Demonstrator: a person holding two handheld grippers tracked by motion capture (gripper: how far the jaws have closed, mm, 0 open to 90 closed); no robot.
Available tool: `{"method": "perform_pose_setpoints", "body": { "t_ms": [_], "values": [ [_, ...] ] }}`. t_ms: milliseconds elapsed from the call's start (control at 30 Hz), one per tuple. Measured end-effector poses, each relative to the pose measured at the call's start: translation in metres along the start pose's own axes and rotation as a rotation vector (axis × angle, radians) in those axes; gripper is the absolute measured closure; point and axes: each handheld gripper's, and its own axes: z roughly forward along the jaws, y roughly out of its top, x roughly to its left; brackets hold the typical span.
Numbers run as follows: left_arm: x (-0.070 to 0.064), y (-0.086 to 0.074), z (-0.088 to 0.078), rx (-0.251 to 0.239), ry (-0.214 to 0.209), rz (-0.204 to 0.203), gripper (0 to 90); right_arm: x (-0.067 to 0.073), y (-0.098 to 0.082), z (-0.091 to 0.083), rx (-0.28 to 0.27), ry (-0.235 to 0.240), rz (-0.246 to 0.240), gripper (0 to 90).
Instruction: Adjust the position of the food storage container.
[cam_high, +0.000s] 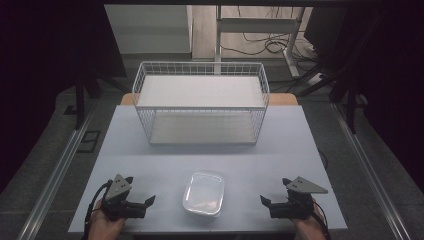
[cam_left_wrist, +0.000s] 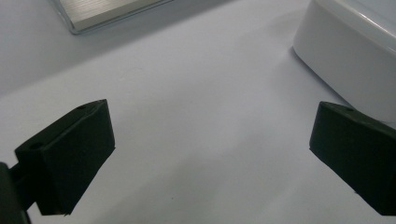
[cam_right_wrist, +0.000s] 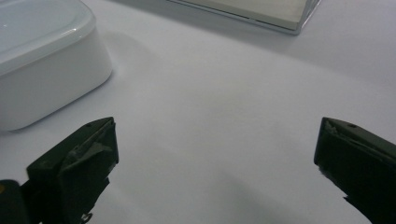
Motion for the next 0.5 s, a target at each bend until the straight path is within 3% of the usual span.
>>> {"method": "perform_pose_setpoints", "body": {
  "t_ms": [233, 500],
  "values": [
    [0.0038, -0.0016, -0.0022, -0.017, -0.027, -0.014, 0.0, -0.0016, -0.0015, 0.0024, -0.013, -0.022, -0.001, 0.0],
    [0.0009, -0.0014, 0.0005, 0.019, -0.039, 0.005, 0.0, 0.0007, 0.0007, 0.0022, -0.018, -0.031, -0.003, 0.0]
  ]
}}
